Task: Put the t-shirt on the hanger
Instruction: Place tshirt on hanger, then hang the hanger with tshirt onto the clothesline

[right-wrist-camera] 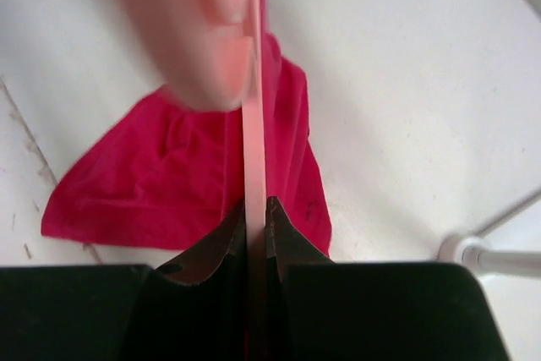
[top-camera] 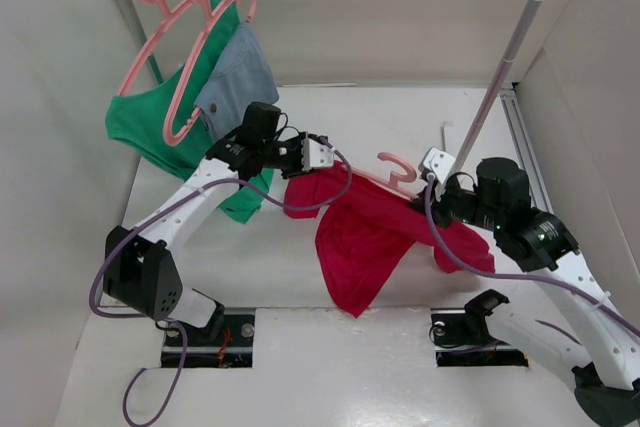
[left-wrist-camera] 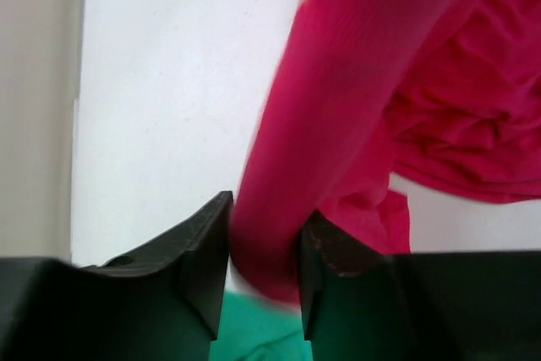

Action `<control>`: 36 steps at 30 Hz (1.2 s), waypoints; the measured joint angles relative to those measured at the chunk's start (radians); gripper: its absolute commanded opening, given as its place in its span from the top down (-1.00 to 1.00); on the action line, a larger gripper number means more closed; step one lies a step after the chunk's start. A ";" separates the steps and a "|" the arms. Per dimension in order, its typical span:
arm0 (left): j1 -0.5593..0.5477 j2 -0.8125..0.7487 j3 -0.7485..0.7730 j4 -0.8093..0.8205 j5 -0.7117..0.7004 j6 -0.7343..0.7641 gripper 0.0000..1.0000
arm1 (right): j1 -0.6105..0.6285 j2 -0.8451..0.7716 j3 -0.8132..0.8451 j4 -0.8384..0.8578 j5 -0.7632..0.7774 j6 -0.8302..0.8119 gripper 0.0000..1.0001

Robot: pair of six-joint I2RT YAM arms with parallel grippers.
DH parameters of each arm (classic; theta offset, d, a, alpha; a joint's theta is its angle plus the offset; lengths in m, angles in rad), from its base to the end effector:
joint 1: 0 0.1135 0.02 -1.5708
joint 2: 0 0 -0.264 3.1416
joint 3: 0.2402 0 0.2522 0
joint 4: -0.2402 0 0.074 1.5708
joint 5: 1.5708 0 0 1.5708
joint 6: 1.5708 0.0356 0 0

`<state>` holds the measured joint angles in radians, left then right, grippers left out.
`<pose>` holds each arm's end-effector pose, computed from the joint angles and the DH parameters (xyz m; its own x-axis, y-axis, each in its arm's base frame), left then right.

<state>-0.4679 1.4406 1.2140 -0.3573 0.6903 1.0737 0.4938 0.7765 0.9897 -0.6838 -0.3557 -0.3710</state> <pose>0.2777 -0.1657 0.3228 0.4878 0.5128 -0.7064 0.8244 -0.0046 0.5659 0.1298 0.0839 0.3603 -0.1119 -0.4462 -0.8879 -0.8135 0.5542 -0.1760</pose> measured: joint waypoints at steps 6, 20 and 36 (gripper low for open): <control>0.039 0.001 0.013 -0.015 -0.066 -0.017 0.24 | -0.017 0.010 0.003 -0.074 0.016 0.000 1.00; 0.042 0.002 0.013 -0.026 -0.063 -0.089 -1.00 | -0.112 0.123 0.325 -0.201 0.193 0.067 1.00; 0.025 -0.112 -0.068 0.021 -0.061 -0.183 -1.00 | -0.148 0.544 1.136 -0.246 0.591 0.086 1.00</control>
<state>-0.4431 1.3285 1.1461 -0.3363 0.6292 0.8906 0.3462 1.3201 2.1262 -0.9298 0.2356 -0.2848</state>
